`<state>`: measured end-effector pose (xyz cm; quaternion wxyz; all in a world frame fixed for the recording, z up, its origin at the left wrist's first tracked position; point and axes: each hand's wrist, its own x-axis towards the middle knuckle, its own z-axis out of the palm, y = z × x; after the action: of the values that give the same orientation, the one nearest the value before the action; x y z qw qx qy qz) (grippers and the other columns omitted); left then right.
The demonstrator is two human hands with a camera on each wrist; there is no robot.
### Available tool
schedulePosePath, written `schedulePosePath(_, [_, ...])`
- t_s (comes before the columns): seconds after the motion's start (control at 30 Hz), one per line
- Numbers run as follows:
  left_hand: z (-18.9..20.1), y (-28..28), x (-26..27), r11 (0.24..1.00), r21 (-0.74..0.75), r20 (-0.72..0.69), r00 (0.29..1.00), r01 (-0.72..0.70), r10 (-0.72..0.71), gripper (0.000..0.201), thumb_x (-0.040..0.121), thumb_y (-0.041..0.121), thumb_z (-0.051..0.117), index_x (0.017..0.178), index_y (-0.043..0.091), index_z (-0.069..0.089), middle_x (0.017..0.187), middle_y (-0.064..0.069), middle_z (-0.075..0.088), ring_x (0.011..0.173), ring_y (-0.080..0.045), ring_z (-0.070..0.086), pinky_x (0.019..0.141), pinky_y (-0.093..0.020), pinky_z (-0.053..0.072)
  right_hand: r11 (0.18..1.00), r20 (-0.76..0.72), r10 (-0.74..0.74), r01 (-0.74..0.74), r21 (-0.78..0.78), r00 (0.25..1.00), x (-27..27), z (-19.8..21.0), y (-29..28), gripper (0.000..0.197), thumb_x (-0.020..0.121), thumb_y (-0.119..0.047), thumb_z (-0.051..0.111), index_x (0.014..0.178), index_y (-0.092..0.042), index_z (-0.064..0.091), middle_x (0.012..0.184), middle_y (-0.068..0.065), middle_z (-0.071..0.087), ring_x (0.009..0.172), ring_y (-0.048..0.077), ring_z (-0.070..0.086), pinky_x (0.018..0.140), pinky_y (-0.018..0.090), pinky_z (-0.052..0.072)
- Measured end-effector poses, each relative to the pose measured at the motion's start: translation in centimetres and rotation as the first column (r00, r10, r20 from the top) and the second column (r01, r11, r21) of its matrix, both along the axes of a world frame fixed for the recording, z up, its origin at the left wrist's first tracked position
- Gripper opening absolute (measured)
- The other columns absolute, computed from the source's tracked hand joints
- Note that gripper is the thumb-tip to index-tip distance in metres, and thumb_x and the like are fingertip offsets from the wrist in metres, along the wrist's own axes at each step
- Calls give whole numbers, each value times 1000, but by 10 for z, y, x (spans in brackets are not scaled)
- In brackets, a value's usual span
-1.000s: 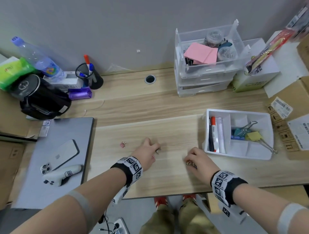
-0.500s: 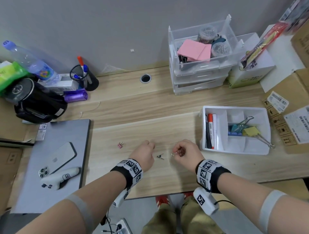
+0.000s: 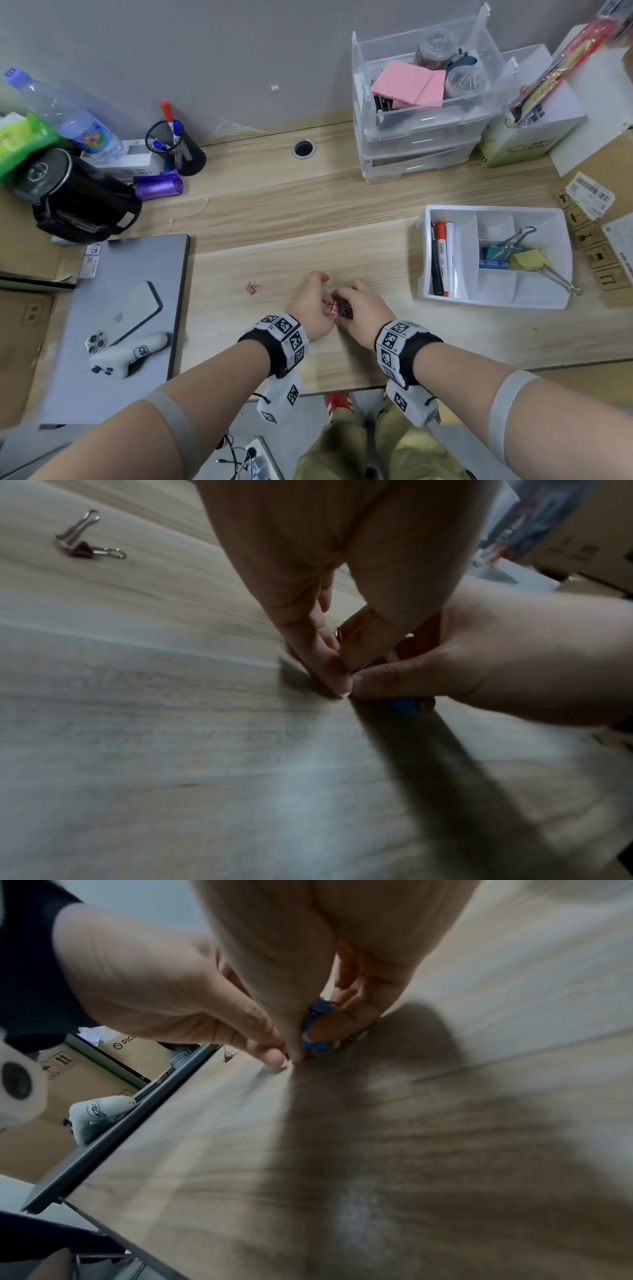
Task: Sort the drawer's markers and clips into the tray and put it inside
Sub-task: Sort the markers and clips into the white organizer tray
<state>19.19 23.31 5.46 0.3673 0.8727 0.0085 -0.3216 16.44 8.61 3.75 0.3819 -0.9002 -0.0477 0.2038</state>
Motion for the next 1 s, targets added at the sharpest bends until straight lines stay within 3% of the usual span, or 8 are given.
schedulePosePath(0.1, [1, 4, 0, 989, -71, -90, 988, -133, 127, 65, 78, -1, 59, 136, 17, 34, 99, -9, 65, 86, -31, 71, 84, -48, 59, 1000, 24, -30, 31, -2, 999, 1, -2, 4, 29, 87, -26, 69, 114, -15, 67, 107, 2, 51, 94, 22, 55, 87, 34, 48])
schedulePosePath(0.2, [12, 15, 3, 964, -156, -133, 972, -214, 194, 49, 81, -2, 64, 125, 11, 47, 97, -10, 70, 78, -24, 70, 83, -39, 59, 999, 31, -31, 32, -23, 999, 2, -5, 5, 28, 88, -23, 67, 115, -17, 67, 106, 1, 52, 96, 21, 56, 90, 30, 46])
schedulePosePath(0.33, [24, 58, 17, 964, 217, 274, 957, -155, 92, 33, 79, 15, 64, 110, 14, 54, 102, 1, 57, 84, -20, 59, 75, -34, 50, 1000, 50, -22, 22, -9, 999, 5, -5, 3, 27, 89, -21, 65, 115, -16, 68, 109, 3, 55, 100, 21, 56, 94, 28, 44])
schedulePosePath(0.5, [13, 106, 27, 849, 518, 141, 990, -99, 29, 46, 83, 21, 60, 126, 15, 46, 121, -11, 41, 104, -31, 51, 94, -41, 48, 1000, 76, 28, -28, 1, 997, 6, -2, -5, 24, 87, -21, 68, 111, -18, 73, 102, -4, 52, 99, 18, 55, 91, 26, 44])
schedulePosePath(0.63, [1, 105, 32, 900, 432, 175, 984, -52, -28, 13, 90, 10, 53, 101, 11, 60, 104, -8, 49, 85, -28, 54, 83, -37, 50, 997, 82, 62, -58, -46, 995, 10, 1, -16, 25, 86, -26, 71, 110, -24, 73, 105, -7, 52, 99, 13, 52, 90, 28, 47])
schedulePosePath(0.73, [0, 85, 31, 929, 369, 211, 974, -4, -79, 8, 87, 8, 57, 90, 10, 64, 93, -6, 52, 80, -26, 53, 77, -31, 45, 994, 131, 84, -75, -78, 988, 10, 5, -25, 36, 80, -28, 75, 115, -27, 69, 111, -9, 48, 104, 10, 47, 88, 31, 51])
schedulePosePath(0.87, [1, 38, 18, 939, 278, 157, 955, 201, -251, 15, 86, 13, 62, 101, 14, 62, 96, -4, 62, 87, -24, 59, 77, -31, 47, 984, 153, 59, -31, -175, 986, 10, 19, -37, 63, 73, -42, 77, 130, -26, 54, 126, -4, 42, 117, 12, 41, 93, 36, 52])
schedulePosePath(1.0, [3, -4, 7, 928, 234, 133, 936, 290, -326, 38, 80, 13, 72, 115, 15, 57, 103, -1, 62, 85, -17, 58, 75, -25, 46, 942, -40, 14, -27, -334, 999, 7, 27, -42, 97, 58, -62, 80, 137, -24, 39, 134, 3, 35, 125, 22, 37, 101, 40, 47])
